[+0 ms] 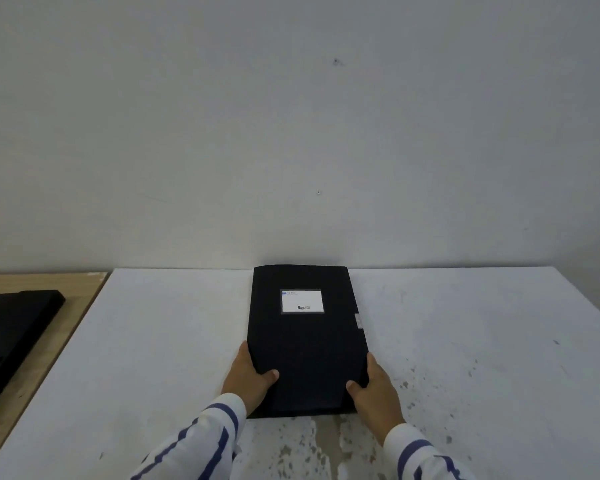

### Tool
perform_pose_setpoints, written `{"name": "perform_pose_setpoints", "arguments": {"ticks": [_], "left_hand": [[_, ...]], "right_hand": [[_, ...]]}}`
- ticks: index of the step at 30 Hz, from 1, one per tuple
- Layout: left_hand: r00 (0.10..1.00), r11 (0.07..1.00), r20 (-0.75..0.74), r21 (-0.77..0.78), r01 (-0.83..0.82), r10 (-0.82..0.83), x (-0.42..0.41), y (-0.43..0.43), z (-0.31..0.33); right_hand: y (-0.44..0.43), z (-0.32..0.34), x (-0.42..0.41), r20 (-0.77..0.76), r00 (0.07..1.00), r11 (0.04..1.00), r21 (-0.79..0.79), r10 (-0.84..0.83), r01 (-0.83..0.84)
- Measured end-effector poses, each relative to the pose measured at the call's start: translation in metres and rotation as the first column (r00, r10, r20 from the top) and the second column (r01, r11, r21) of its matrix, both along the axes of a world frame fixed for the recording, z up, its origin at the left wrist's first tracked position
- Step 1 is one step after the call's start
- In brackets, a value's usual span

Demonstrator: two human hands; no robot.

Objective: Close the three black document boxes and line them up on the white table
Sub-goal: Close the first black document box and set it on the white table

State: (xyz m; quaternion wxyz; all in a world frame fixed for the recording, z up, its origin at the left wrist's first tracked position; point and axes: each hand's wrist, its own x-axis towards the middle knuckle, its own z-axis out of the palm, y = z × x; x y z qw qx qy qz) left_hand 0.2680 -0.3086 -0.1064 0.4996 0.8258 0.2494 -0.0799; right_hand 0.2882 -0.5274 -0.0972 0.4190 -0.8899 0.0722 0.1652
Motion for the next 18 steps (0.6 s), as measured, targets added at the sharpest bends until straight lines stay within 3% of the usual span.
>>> {"name": "perform_pose_setpoints", "arguments": {"ticks": [8, 11, 13, 18], "left_hand": [[0.999, 0.999, -0.010, 0.031, -0.044, 0.044, 0.008, -0.004, -0.004], [0.998, 0.998, -0.005, 0.044, -0.054, 0.055, 0.005, -0.004, -0.003], [0.998, 0.996, 0.002, 0.067, -0.060, 0.060, 0.002, -0.004, -0.002], [0.995, 0.989, -0.007, 0.104, -0.100, 0.102, -0.008, 0.000, 0.003]], "right_hand": [[0.000, -0.013, 0.011, 0.010, 0.999, 0.998, -0.045, 0.045, -0.045], [0.004, -0.014, 0.009, 0.075, 0.994, 0.956, -0.290, 0.076, -0.051], [0.011, -0.012, 0.008, 0.148, 0.978, 0.902, -0.425, 0.146, -0.070], [0.036, -0.004, 0.007, 0.174, 0.906, 0.853, -0.442, 0.386, -0.279]]}}
